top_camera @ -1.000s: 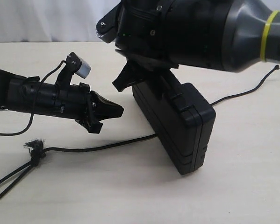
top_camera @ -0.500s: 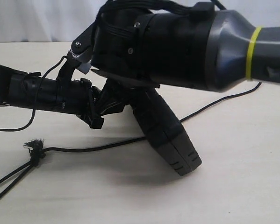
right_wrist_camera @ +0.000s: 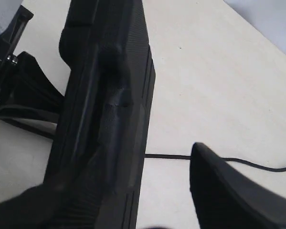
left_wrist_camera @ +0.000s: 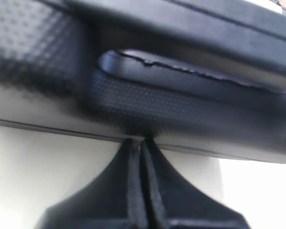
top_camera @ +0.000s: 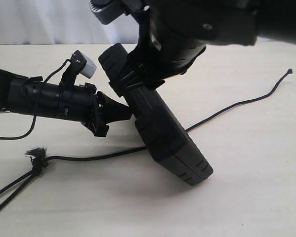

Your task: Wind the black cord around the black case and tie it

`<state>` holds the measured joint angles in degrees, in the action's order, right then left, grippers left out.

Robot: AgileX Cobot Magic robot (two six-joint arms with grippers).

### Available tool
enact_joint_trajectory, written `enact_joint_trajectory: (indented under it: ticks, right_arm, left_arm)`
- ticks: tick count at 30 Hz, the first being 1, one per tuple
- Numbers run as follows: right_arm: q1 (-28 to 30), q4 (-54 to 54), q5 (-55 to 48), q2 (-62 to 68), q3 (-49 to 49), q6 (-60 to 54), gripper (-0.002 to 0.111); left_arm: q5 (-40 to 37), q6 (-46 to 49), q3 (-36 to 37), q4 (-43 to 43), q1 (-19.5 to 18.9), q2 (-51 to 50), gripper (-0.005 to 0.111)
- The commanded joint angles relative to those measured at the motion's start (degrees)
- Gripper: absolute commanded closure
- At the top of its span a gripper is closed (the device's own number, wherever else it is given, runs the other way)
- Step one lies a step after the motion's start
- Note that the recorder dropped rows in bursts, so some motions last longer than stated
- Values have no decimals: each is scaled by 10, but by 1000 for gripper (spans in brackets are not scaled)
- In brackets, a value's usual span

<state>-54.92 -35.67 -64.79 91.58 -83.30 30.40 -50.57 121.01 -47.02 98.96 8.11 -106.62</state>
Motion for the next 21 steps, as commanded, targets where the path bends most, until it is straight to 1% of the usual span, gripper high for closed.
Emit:
enact_joint_trajectory:
  ticks: [1, 3, 6, 7, 8, 11, 12, 13, 14, 17, 19, 21]
  right_arm:
    - [1, 6, -40, -30, 4, -13, 58]
    - [1, 6, -33, -64, 41, -27, 60]
    - [1, 6, 10, -114, 116, -19, 67]
    - [1, 6, 70, -157, 183, 3, 71]
    - [1, 6, 118, -182, 219, 27, 72]
    - [1, 6, 314, -256, 330, 52, 73]
    - [1, -9, 398, -291, 386, 53, 73]
    - [1, -21, 426, -311, 414, 65, 73]
    - [1, -36, 440, -333, 442, 86, 73]
    - [1, -105, 432, -383, 497, 198, 73]
    - [1, -111, 420, -404, 511, 202, 73]
    - [1, -131, 399, -422, 513, 174, 73]
  left_arm:
    - [-14, 16, -4, 10, 3, 1, 107]
    - [-14, 16, -4, 10, 3, 1, 107]
    - [-14, 16, -4, 10, 3, 1, 107]
    - [-14, 16, -4, 10, 3, 1, 107]
    - [-14, 16, -4, 10, 3, 1, 107]
    - [-14, 17, -4, 10, 3, 1, 107]
    - [-13, 17, -4, 10, 3, 1, 107]
    - [-11, 17, -4, 10, 3, 1, 107]
    - [-11, 17, -4, 10, 3, 1, 107]
    - [-11, 17, -4, 10, 3, 1, 107]
    - [-11, 17, -4, 10, 3, 1, 107]
    - [-11, 17, -4, 10, 3, 1, 107]
